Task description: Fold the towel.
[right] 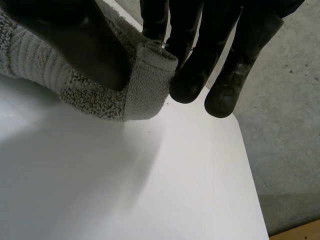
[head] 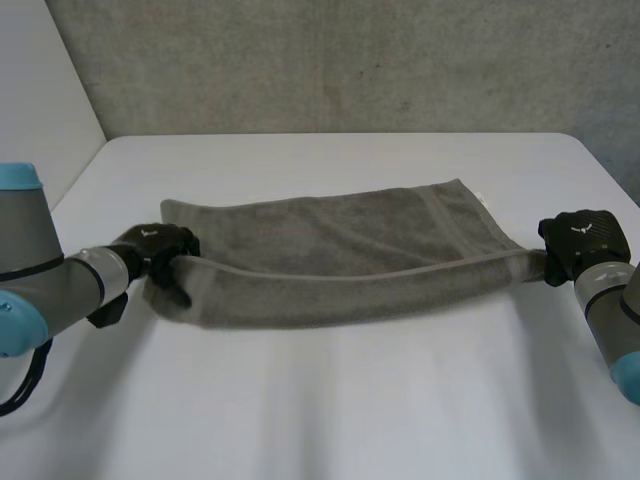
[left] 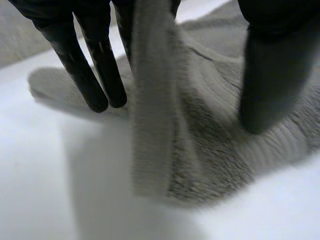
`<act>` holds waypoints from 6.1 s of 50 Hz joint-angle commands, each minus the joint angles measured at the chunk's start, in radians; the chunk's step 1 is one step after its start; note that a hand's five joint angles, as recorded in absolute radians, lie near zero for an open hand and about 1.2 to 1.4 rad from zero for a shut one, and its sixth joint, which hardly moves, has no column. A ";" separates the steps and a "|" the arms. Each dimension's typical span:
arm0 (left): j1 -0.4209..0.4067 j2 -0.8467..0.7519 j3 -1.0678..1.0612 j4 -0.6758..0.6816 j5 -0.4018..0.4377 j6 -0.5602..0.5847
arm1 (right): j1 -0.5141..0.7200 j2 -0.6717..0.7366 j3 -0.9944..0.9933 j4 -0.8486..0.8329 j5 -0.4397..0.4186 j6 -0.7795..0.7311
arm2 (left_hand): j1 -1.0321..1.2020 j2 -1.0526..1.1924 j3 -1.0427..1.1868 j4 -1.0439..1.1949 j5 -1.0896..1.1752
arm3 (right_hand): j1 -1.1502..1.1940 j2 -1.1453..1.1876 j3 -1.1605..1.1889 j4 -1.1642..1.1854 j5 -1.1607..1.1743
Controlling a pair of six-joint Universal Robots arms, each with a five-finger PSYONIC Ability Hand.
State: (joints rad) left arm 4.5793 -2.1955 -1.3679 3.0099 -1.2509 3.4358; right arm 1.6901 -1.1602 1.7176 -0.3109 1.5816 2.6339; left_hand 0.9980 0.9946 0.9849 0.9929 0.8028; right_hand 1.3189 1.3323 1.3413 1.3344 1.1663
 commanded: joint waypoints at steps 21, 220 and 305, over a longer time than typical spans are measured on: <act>0.089 0.581 -0.149 0.067 0.001 -0.174 | -0.007 -0.424 -0.171 0.254 -0.153 0.020 | 0.398 0.402 0.411 0.403 0.419 | 0.077 0.064 0.055 0.062 0.055; 0.049 0.075 -0.022 0.314 -0.047 -0.162 | 0.154 0.254 -0.611 0.555 -0.126 0.021 | -0.790 -0.787 -0.777 -0.785 -0.770 | -0.856 -0.869 -0.878 -0.871 -0.878; 0.058 0.177 -0.201 0.363 -0.047 -0.164 | 0.522 0.186 -0.546 0.273 -0.014 0.043 | -0.808 -0.805 -0.795 -0.803 -0.787 | -1.144 -1.158 -1.167 -1.160 -1.166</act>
State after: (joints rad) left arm 4.6515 -2.0213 -1.5708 3.3733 -1.2971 3.2720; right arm 2.3142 -0.8140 0.9856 -0.0337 1.6324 2.5279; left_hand 0.2417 0.2407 0.2315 0.2411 0.0670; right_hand 0.2301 0.2377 0.2333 0.2445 0.0576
